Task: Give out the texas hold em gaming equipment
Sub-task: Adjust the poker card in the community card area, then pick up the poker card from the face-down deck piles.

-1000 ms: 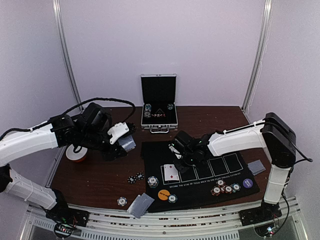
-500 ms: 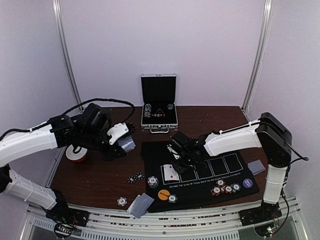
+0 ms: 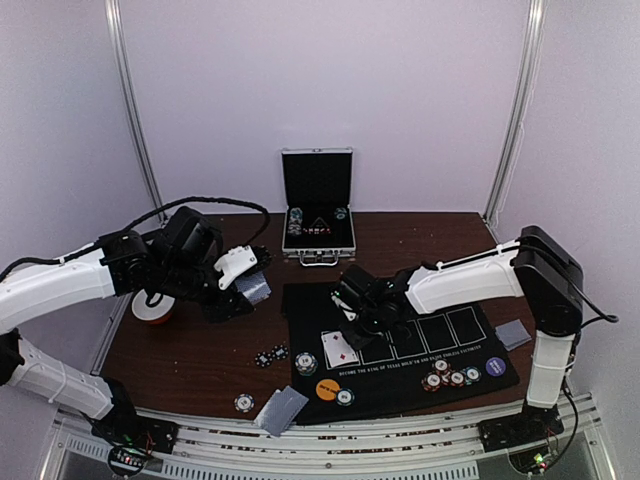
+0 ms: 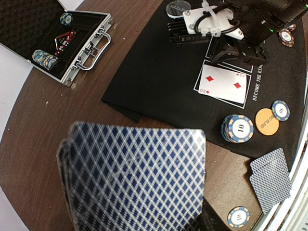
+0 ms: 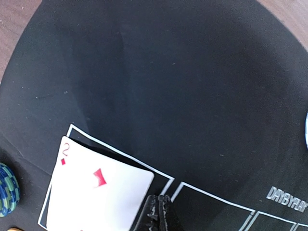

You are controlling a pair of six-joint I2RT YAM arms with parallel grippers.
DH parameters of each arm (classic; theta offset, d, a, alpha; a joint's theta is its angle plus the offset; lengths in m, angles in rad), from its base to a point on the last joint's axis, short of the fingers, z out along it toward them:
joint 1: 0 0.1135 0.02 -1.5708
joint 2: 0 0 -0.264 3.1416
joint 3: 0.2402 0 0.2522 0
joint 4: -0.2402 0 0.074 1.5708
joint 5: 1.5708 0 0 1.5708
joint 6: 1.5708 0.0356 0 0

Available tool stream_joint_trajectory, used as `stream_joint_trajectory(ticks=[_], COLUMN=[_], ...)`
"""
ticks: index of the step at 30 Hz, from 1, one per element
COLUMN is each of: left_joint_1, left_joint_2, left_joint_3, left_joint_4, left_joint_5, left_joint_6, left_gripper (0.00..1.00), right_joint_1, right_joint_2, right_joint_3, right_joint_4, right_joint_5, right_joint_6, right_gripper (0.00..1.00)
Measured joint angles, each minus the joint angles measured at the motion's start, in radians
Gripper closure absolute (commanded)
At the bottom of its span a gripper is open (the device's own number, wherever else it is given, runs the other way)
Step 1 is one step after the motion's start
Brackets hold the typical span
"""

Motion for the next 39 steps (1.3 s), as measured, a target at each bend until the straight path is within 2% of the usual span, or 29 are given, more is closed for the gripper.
stream_joint_trajectory(ticks=[2,6,8,11,16,21,28,34,39], left_joint_1=[0.0,0.0,0.0,0.0,0.0,0.0,0.0,0.0,0.0], left_joint_2=[0.0,0.0,-0.004,-0.01,-0.018,-0.024,-0.024,-0.024,-0.024], left_joint_3=[0.0,0.0,0.0,0.0,0.0,0.0,0.0,0.0,0.0], left_joint_4=[0.0,0.0,0.0,0.0,0.0,0.0,0.0,0.0,0.0], left_joint_5=[0.002,0.014,0.023,0.032,0.051,0.067,0.078,0.089,0.089], left_joint_6=[0.0,0.001,0.005,0.009,0.014,0.015,0.016,0.021,0.024], left_gripper=[0.57,0.57,0.57,0.57,0.57,0.57,0.57,0.57,0.57], right_joint_1=[0.0,-0.001,-0.006,-0.013,-0.015,-0.017,-0.017,-0.017,-0.017], right_joint_2=[-0.018,-0.13,-0.208,-0.285,-0.282,-0.158,-0.06,0.0,0.019], right_joint_3=[0.0,0.002,0.014,0.039,0.089,0.181,0.224,0.274,0.301], right_joint_4=[-0.007,0.01,0.056,0.185,0.393,0.45,0.461,0.481,0.459], right_joint_5=[0.008,-0.044,-0.139,-0.312,-0.537,-0.647,-0.712,-0.728,-0.705], right_joint_6=[0.0,-0.03,-0.047,-0.041,0.003,0.031,0.043,0.059,0.045], right_gripper=[0.81,0.4,0.28,0.19,0.12,0.1,0.12,0.18,0.28])
